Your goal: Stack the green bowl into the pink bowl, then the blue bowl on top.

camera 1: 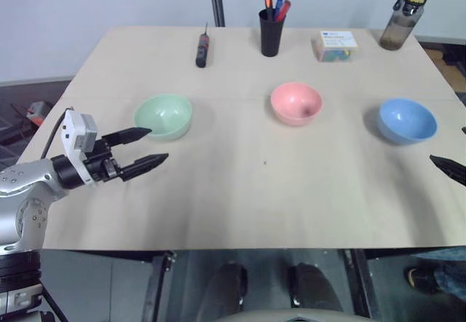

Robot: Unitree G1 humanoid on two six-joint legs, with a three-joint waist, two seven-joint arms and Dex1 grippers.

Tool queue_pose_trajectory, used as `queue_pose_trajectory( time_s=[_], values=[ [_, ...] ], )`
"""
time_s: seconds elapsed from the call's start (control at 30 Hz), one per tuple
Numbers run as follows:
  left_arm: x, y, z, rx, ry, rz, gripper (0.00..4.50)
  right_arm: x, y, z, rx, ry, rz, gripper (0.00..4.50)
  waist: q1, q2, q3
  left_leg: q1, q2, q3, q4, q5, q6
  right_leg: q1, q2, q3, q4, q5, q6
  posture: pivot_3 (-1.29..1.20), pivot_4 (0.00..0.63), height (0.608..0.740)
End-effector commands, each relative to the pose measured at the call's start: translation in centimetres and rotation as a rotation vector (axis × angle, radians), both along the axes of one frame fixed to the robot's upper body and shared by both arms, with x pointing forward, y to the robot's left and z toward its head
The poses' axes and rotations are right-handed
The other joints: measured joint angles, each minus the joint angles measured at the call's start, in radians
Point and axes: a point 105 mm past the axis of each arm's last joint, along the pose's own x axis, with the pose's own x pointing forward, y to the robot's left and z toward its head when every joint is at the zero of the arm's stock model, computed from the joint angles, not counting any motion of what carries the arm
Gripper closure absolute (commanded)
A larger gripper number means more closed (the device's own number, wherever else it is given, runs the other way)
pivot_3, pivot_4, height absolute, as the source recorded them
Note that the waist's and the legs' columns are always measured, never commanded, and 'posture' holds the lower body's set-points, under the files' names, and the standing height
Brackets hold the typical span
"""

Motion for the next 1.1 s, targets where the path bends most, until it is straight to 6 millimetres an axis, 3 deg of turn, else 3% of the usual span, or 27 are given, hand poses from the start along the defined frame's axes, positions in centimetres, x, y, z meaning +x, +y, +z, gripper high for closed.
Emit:
queue_pose_trajectory(
  time_s=[0.03,0.27,0.47,0.57,0.73,0.97,1.1],
  values=[
    [-0.1,-0.5,1.1,0.000,-0.032,-0.020,0.08,0.2,0.9,0.8,-0.015,-0.034,0.020,0.00,0.000,0.000,0.000,0.000,0.000,0.000,0.000,0.000,0.000,0.000,0.000,0.000,0.000,0.000,0.000,0.00,0.150,0.740],
    [0.2,-3.6,1.9,-0.063,-0.085,-0.125,0.08,2.3,2.8,-0.4,-0.033,-0.007,0.033,0.00,0.000,0.000,0.000,-0.001,0.000,0.000,0.000,0.000,0.000,-0.001,-0.001,0.000,0.000,0.000,0.000,0.00,0.150,0.740],
    [0.5,-7.8,2.4,-0.100,-0.142,-0.235,0.08,7.9,7.9,-1.9,-0.036,-0.036,0.144,0.00,-0.007,0.000,0.000,-0.002,0.000,0.002,0.001,0.003,-0.005,-0.003,0.000,0.001,0.001,0.000,0.000,0.00,0.150,0.740],
    [0.5,-9.4,2.1,-0.094,-0.165,-0.261,0.08,12.1,11.7,-3.3,-0.087,-0.071,0.196,0.00,-0.006,0.000,0.000,-0.002,0.000,0.002,0.001,0.003,-0.005,-0.005,0.001,0.001,0.002,0.000,0.000,0.00,0.150,0.740],
    [-0.5,-10.0,2.1,-0.075,-0.186,-0.279,0.08,15.8,16.4,-5.0,-0.187,-0.089,0.320,0.00,-0.024,0.000,0.000,-0.006,-0.001,0.002,0.000,0.003,-0.005,-0.008,0.001,0.002,0.001,0.000,0.000,0.00,0.150,0.740],
    [-1.5,-9.8,2.7,-0.063,-0.224,-0.234,0.08,18.4,19.9,-6.3,-0.248,-0.076,0.410,0.00,-0.030,0.000,0.001,-0.007,-0.001,0.002,-0.001,0.003,-0.005,-0.009,0.001,0.001,0.000,0.000,0.000,0.00,0.150,0.740],
    [-1.9,-9.5,2.8,-0.071,-0.231,-0.191,0.00,19.0,20.9,-5.9,-0.275,-0.113,0.438,1.62,-0.032,0.000,0.001,-0.006,-0.001,0.002,-0.001,0.004,-0.006,-0.009,0.001,0.001,0.001,0.000,0.000,0.00,0.150,0.740]
  ],
)
